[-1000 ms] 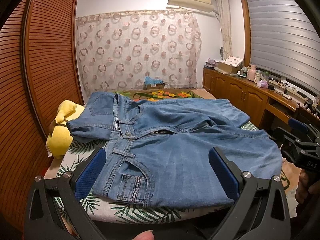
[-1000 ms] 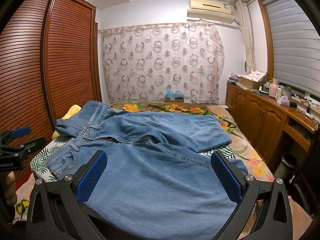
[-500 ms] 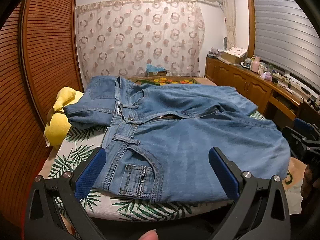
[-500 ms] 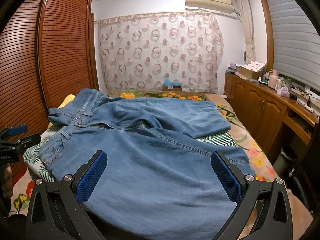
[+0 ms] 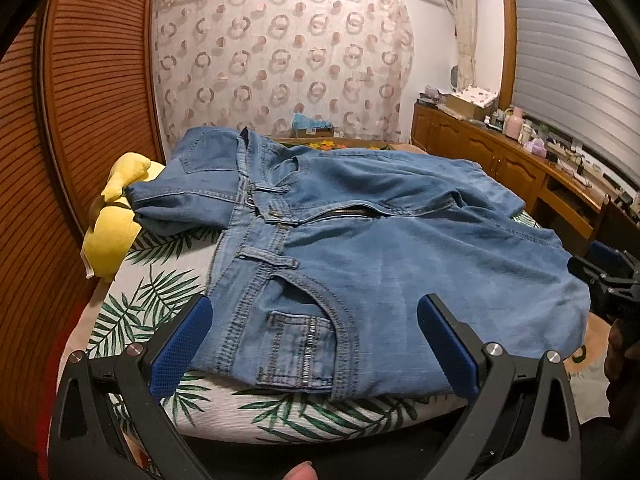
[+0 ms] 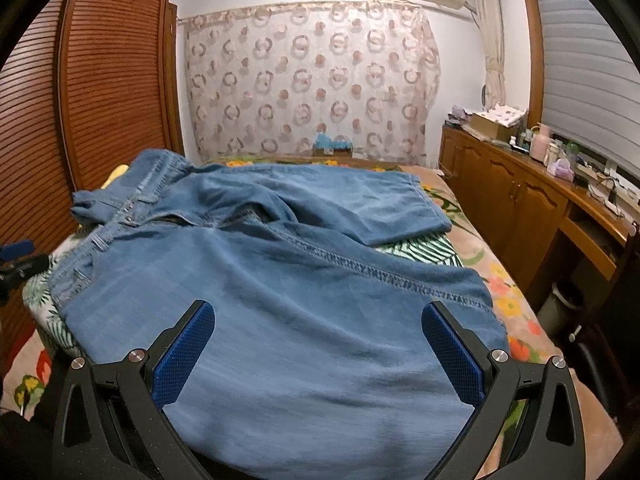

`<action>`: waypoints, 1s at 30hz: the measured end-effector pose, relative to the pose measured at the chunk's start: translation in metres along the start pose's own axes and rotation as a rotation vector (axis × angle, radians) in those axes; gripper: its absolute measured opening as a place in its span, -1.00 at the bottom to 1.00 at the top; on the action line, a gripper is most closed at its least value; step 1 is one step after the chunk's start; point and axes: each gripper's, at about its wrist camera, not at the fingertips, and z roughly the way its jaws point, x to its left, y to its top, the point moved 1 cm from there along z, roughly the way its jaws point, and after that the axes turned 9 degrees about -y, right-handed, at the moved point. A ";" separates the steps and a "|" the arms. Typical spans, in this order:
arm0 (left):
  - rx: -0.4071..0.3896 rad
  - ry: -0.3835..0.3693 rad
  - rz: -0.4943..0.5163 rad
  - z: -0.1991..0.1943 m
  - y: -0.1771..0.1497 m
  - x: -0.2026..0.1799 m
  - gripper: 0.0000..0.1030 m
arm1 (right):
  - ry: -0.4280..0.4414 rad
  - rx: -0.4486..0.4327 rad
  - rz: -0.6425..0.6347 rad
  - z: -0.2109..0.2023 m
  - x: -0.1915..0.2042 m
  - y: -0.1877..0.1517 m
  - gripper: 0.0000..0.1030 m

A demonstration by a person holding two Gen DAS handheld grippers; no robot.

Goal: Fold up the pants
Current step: 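Lower the left gripper onto the jeans waistband near the back pocket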

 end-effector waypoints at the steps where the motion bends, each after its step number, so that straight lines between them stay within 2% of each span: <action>1: 0.000 0.002 -0.003 0.000 -0.001 0.002 0.99 | -0.003 0.009 -0.004 0.001 0.000 -0.001 1.00; 6: 0.015 0.021 -0.029 0.003 -0.006 0.022 0.97 | -0.008 0.060 -0.019 0.013 -0.001 -0.001 1.00; 9: 0.030 0.025 -0.054 0.006 -0.011 0.035 0.87 | -0.014 0.084 -0.028 0.017 0.001 0.000 1.00; 11: 0.041 0.027 -0.067 0.008 -0.014 0.043 0.70 | -0.013 0.098 -0.033 0.017 0.002 0.002 1.00; 23: 0.109 0.044 -0.142 0.017 -0.038 0.080 0.02 | -0.008 0.181 -0.059 0.010 0.008 0.003 1.00; 30: 0.134 0.024 -0.141 0.026 -0.045 0.085 0.01 | 0.015 0.185 -0.047 -0.005 0.004 0.001 1.00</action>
